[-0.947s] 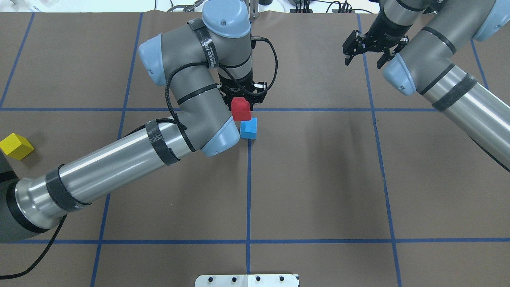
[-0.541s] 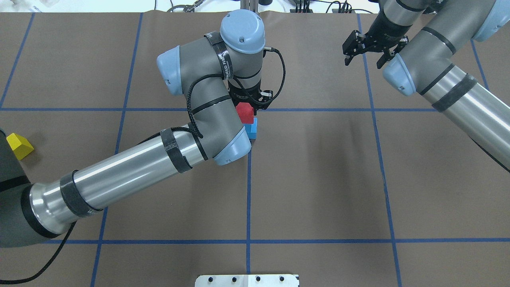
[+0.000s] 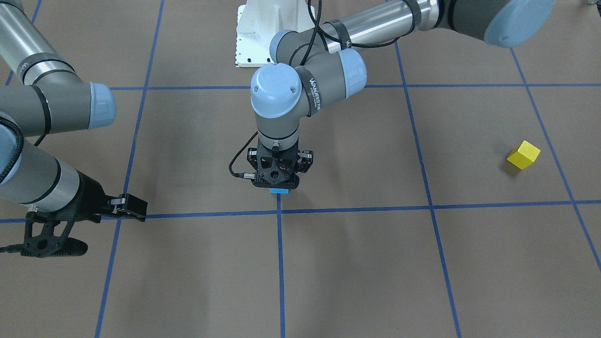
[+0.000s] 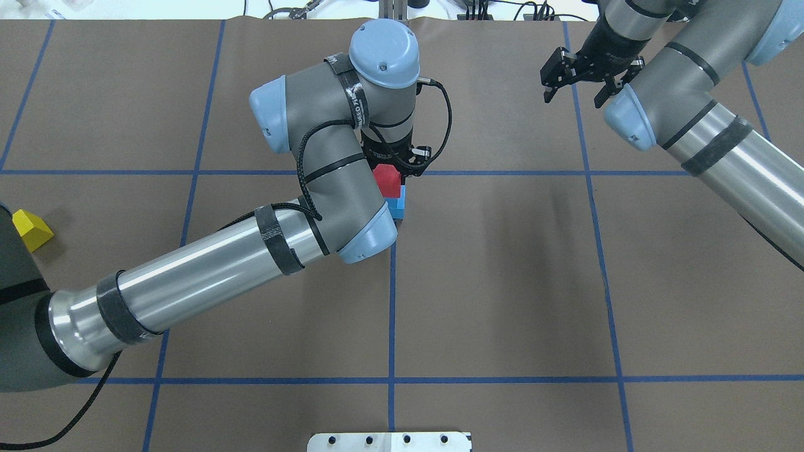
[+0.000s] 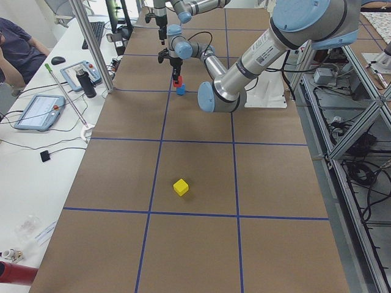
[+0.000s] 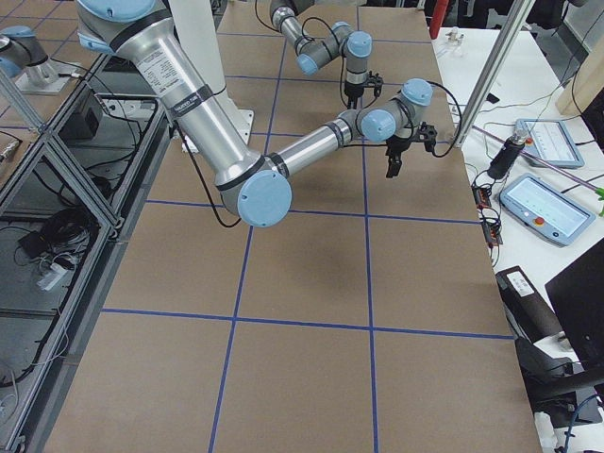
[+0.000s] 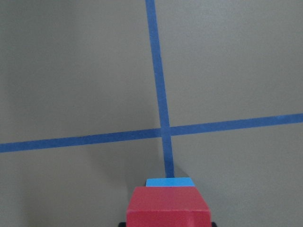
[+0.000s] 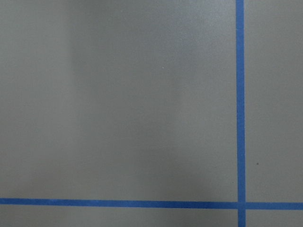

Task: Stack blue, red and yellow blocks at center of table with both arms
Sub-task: 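Lower the red cube onto the blue cube with the left gripper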

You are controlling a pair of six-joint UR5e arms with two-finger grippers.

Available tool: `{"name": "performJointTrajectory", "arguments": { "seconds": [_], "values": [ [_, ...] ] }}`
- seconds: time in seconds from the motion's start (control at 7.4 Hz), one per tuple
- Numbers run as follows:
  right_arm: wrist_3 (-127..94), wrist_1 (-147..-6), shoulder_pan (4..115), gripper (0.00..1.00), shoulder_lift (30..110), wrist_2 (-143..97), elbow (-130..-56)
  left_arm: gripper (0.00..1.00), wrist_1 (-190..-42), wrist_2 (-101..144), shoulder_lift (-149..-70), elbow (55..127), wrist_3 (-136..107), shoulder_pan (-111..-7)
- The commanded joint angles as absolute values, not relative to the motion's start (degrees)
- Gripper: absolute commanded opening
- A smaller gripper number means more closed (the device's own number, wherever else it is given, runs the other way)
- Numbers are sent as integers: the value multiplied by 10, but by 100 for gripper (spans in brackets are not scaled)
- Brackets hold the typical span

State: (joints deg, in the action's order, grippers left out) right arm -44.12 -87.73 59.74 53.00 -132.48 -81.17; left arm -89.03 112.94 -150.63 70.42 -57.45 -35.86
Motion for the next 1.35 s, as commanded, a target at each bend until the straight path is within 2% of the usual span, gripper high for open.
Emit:
{"name": "performJointTrajectory", "arguments": {
  "seconds": [0.0, 1.22],
  "values": [
    [-441, -877, 598, 99, 530, -1325, -812, 0, -889, 1129, -1506, 705, -580, -354],
    [-440, -878, 598, 99, 531, -1325, -811, 0, -893, 1130, -1502, 706, -599, -351]
  ]
}}
